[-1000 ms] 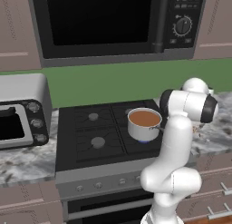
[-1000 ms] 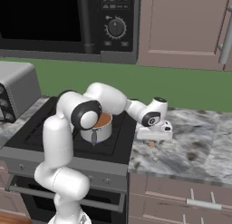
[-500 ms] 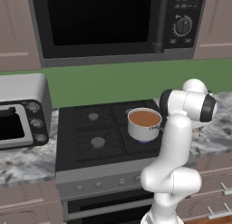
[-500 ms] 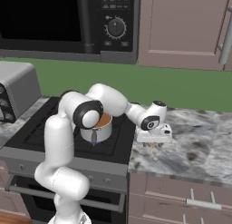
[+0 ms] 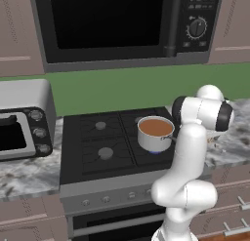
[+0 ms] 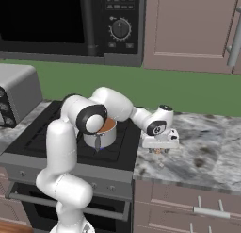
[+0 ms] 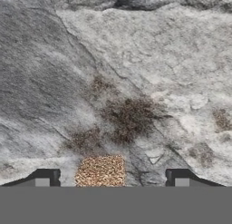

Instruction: Pick up the sugar cube(s) and place them in the saucepan with hot chocolate.

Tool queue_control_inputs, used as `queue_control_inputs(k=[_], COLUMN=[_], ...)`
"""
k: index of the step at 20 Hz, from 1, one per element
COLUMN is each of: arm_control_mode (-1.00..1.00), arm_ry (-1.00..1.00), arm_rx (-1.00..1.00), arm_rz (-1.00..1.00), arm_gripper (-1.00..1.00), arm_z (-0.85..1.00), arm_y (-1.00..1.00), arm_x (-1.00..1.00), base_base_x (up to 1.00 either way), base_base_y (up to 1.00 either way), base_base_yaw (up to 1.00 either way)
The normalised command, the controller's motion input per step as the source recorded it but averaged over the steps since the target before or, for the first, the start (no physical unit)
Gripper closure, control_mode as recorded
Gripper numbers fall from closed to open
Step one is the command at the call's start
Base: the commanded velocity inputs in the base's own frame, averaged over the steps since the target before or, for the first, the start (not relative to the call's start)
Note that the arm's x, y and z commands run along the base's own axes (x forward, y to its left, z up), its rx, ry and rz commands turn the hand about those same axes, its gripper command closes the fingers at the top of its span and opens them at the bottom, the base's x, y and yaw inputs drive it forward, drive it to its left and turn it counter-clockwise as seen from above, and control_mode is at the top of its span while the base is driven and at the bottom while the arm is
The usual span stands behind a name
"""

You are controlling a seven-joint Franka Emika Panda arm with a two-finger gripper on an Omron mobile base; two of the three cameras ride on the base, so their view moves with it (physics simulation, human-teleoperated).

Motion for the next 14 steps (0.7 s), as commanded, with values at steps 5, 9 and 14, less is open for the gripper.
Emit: queue_control_inputs(k=[5,9,14], arm_control_mode=[-1.0,-1.0,-1.0], arm_ry=[0.0,0.0,-0.01], arm_rx=[0.02,0.0,0.0], arm_rz=[0.0,0.0,0.0], arm_gripper=[1.0,1.0,1.0], arm_z=[-0.1,-0.01,0.0], arm_y=[0.0,0.0,0.0], arm_x=[0.0,0.0,-0.03], base_base_x=[0.0,0.0,0.0], base_base_y=[0.0,0.0,0.0], base_base_yaw=[0.0,0.0,0.0])
